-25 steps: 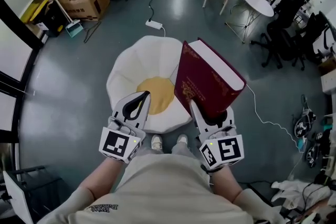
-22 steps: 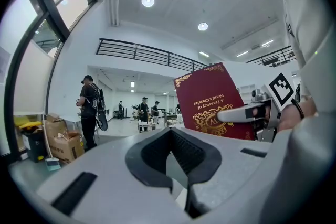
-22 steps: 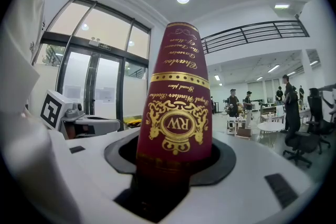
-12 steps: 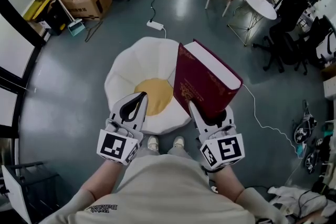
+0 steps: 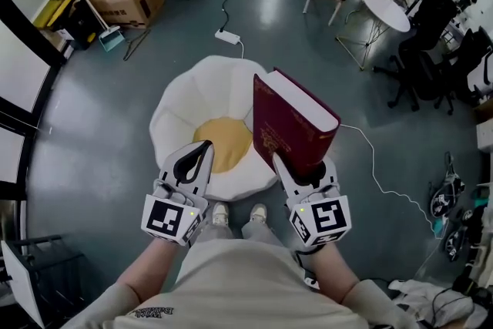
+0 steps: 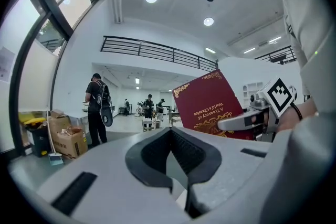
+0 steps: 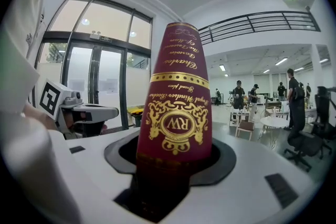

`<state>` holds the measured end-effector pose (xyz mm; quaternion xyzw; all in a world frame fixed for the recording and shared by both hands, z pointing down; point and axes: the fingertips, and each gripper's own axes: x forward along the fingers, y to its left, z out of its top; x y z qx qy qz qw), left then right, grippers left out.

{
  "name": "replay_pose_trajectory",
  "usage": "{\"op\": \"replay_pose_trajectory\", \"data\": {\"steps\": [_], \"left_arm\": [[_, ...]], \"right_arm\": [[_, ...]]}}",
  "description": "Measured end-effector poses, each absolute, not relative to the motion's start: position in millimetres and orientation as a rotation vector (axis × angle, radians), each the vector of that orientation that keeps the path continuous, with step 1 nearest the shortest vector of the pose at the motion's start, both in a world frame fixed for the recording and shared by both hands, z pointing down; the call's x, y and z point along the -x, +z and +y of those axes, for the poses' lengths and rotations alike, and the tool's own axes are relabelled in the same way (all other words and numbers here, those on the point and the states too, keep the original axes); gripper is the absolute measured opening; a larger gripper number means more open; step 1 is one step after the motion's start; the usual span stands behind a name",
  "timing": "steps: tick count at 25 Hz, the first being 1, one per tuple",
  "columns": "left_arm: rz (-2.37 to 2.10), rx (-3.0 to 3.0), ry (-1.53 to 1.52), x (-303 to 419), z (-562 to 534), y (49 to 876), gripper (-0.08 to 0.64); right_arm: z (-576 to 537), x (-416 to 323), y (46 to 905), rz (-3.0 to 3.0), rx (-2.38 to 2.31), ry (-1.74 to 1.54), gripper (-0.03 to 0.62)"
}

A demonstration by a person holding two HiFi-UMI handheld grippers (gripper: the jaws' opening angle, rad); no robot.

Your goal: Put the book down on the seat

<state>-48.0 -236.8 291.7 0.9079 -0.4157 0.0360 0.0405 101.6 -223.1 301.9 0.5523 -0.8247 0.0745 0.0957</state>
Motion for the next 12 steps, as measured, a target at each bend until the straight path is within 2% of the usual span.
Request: {"op": "replay_pose_trajectory", "data": {"steps": [6, 12], "left_arm": [[-1.284, -2.801, 0.041, 32.4, -274.2, 292.9, 0.004], [-1.286, -2.814, 0.011, 19.7, -316.7, 327.9, 0.005]], "right_arm": [[-279.2, -133.4, 314.1, -2.393, -1.688, 0.222, 0.23], [-337.8, -144.3, 349.6, -2.401, -1.593, 0.258, 0.23]]}}
